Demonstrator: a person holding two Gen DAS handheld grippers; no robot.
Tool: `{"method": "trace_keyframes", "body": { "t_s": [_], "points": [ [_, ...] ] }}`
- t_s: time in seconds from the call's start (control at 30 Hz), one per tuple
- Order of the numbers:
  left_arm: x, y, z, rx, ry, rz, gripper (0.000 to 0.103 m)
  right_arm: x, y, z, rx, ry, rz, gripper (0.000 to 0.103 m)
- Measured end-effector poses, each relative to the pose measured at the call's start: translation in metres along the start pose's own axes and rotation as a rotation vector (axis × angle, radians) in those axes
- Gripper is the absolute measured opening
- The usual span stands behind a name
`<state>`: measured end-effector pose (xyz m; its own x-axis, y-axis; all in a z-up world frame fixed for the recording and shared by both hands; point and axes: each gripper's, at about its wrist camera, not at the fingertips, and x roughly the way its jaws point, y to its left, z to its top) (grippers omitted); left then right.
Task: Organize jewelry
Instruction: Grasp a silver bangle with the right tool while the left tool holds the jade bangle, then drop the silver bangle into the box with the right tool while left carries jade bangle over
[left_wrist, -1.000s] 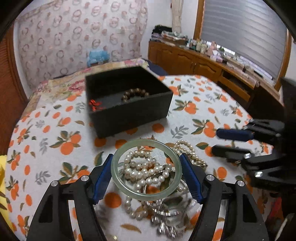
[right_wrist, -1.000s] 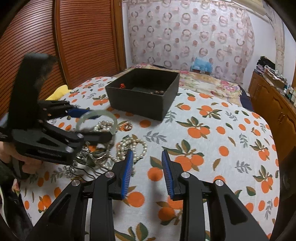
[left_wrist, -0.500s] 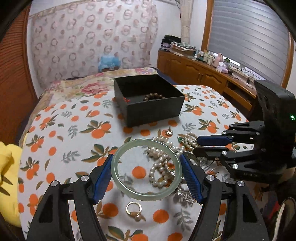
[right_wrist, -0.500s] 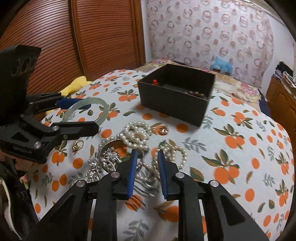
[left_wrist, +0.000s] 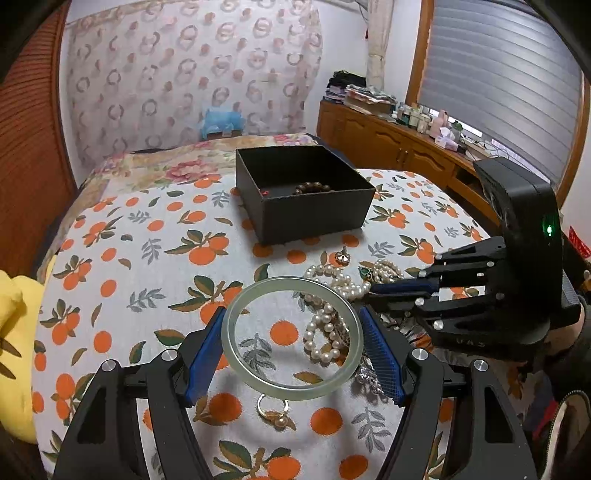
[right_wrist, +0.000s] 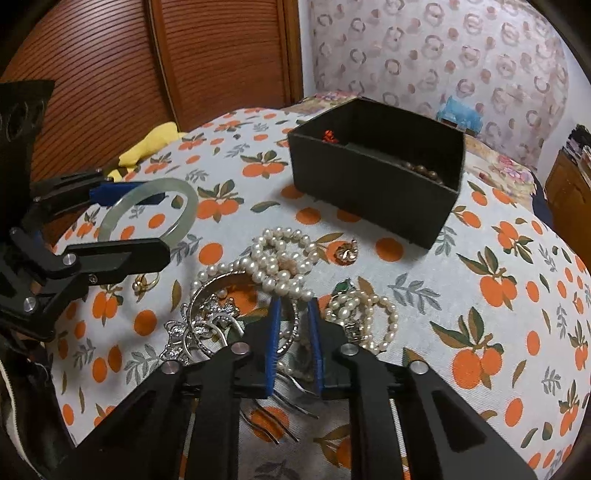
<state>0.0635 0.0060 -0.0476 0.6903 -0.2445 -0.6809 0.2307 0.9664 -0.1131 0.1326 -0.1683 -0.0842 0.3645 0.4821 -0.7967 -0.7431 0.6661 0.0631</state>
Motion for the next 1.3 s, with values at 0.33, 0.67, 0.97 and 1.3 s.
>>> {"method": "trace_keyframes", "body": {
  "t_s": [0.33, 0.67, 0.97, 1.3],
  "points": [
    [-0.004, -0.001, 0.000, -0.001, -0.009, 0.001, 0.068, -0.030, 0.001, -0.006, -0.012, -0.062, -0.011, 0.005],
    [0.001, -0.006, 0.015, 0.025, -0.012, -0.001, 0.068, -0.048, -0.024, 0.007, 0.020, -0.130, -0.054, 0.005],
    [0.013, -0.009, 0.044, 0.054, -0.026, -0.006, 0.068, -0.048, -0.059, 0.047, 0.013, -0.186, -0.112, 0.005],
    [0.031, -0.008, 0.076, 0.079, -0.031, 0.011, 0.068, -0.024, -0.093, 0.093, 0.012, -0.221, -0.160, 0.005]
  ]
}}
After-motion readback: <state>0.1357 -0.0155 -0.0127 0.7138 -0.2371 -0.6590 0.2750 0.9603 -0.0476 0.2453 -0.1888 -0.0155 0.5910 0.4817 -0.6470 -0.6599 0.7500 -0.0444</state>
